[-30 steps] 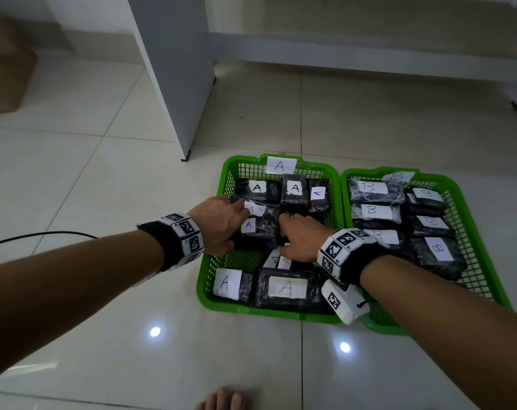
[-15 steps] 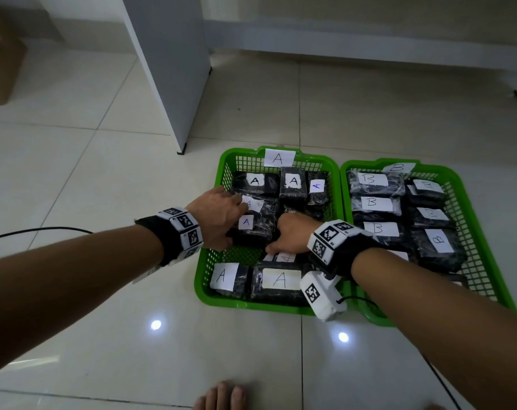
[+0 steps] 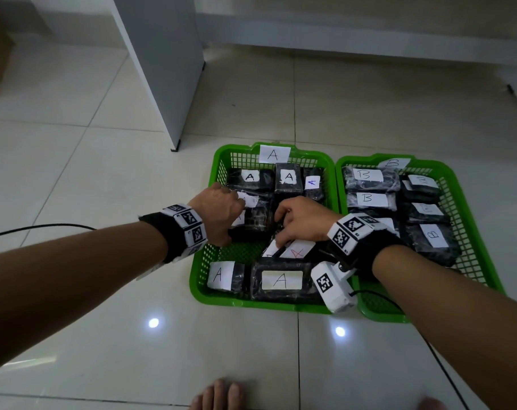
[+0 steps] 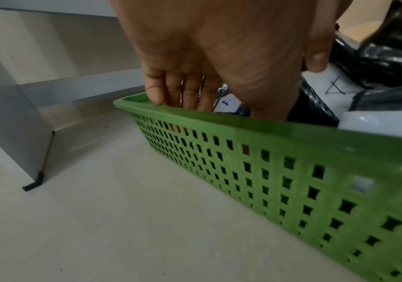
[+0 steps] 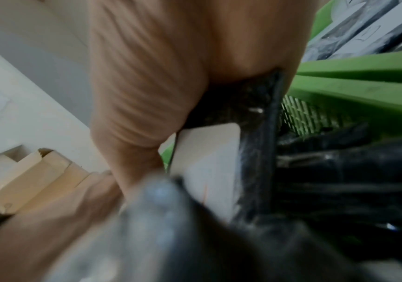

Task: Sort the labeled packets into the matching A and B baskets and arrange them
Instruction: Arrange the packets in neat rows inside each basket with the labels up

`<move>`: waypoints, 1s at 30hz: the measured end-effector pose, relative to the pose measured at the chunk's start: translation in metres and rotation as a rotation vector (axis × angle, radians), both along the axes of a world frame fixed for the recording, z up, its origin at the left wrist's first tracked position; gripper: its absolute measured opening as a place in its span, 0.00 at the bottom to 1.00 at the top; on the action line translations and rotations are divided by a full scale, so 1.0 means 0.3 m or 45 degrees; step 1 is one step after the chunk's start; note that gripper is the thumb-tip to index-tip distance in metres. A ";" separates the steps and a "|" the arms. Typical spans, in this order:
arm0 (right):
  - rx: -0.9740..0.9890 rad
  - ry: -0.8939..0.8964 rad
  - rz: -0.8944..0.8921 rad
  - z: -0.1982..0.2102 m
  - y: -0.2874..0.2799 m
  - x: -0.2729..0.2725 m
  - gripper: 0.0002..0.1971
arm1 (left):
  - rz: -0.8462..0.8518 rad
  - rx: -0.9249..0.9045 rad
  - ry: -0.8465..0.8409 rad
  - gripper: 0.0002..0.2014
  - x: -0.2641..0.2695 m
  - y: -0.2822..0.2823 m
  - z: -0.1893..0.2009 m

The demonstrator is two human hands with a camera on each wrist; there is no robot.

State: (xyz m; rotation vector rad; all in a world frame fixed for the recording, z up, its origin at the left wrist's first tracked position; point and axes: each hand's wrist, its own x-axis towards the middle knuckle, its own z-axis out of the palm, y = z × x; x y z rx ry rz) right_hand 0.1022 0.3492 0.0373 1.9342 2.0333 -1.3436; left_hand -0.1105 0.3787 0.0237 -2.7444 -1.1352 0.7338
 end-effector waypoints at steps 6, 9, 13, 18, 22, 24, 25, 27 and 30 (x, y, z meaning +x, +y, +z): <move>0.006 0.083 -0.063 0.033 0.036 0.071 0.17 | -0.052 0.110 -0.032 0.46 0.010 -0.002 -0.022; 0.000 0.173 -0.123 0.032 0.043 0.096 0.15 | -0.080 -0.025 -0.139 0.49 -0.006 0.003 -0.047; 0.109 0.347 -0.287 0.044 0.044 0.125 0.12 | -0.045 -0.093 -0.062 0.46 -0.006 0.000 -0.090; 0.167 0.527 -0.528 0.052 0.068 0.167 0.10 | -0.019 -0.074 -0.085 0.49 0.014 -0.003 -0.083; 0.159 0.703 -0.722 0.047 0.075 0.181 0.10 | 0.044 -0.055 -0.264 0.51 -0.016 -0.006 -0.063; 0.157 0.768 -0.821 0.048 0.074 0.185 0.10 | 0.090 -0.100 -0.246 0.49 -0.025 -0.013 -0.056; 0.158 0.787 -0.865 0.047 0.074 0.188 0.10 | 0.098 -0.125 -0.217 0.49 -0.023 -0.015 -0.051; 0.150 0.810 -0.940 0.047 0.074 0.194 0.10 | 0.097 -0.158 -0.187 0.50 -0.015 -0.011 -0.046; 0.132 0.818 -1.000 0.049 0.072 0.192 0.12 | 0.179 -0.189 -0.289 0.50 -0.013 0.013 -0.020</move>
